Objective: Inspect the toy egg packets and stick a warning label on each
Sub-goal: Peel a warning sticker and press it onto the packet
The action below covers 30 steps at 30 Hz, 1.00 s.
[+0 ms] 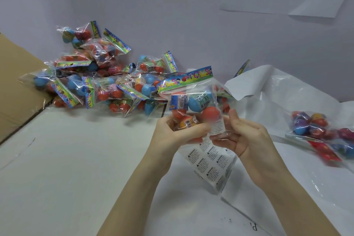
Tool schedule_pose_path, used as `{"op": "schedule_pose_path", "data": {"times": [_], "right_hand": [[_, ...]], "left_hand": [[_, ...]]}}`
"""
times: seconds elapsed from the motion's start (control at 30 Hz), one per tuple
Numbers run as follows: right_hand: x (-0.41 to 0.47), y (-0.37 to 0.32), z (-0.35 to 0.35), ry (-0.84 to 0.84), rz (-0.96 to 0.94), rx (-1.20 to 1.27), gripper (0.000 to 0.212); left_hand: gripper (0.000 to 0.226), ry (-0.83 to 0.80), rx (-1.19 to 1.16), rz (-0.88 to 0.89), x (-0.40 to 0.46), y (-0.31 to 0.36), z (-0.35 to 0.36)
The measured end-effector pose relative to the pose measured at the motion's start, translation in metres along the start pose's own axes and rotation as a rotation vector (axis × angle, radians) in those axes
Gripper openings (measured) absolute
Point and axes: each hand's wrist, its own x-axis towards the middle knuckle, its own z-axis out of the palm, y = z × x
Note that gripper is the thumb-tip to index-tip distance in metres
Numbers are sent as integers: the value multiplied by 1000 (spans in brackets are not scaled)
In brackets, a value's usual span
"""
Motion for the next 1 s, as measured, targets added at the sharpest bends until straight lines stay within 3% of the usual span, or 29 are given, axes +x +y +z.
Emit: {"op": "schedule_pose_path", "data": {"times": [0.1,0.17,0.2,0.27,0.37,0.43,0.47,0.53,0.57,0.67,0.73,0.8,0.83,0.93,1.0], "right_hand": [[0,-1,-4,-17,-16,-79,40],[-1,-5,-7,-92,20,-143,31],[-2,-6,-10,-118,52,-167,26],[-3,-11,-15,-109,111,-191,25],[3,-14,-25,107,3,-71,16],[6,-18,-33,269,-139,186,16],[7,-20,-36,283,-172,293,28],[6,-22,-35,258,-110,340,73],[5,-20,-33,236,-51,298,75],[3,-8,-15,230,-28,-35,36],[3,6,-12,278,-252,-576,41],[6,18,-13,386,-527,-1204,48],[7,23,-13,435,-633,-1375,39],[6,26,-7,455,-743,-1420,19],[4,27,-5,423,-778,-1436,14]], "left_hand": [[17,-90,71,19,-2,0,0],[12,-134,51,-29,-3,3,1],[18,-126,15,-71,-2,6,0],[51,-79,-53,-138,0,8,-4],[86,-16,-106,-152,1,8,-7],[77,58,-143,-79,0,8,-6],[69,141,-170,-29,1,9,-5],[53,383,-190,75,5,5,-7],[43,525,-168,108,7,2,-10],[20,848,-10,79,15,-8,-26],[5,868,105,41,20,-11,-37],[25,853,347,29,30,-10,-48],[35,849,495,52,36,-7,-53],[74,772,1011,133,62,8,-64],[88,620,1386,128,80,14,-72]]}}
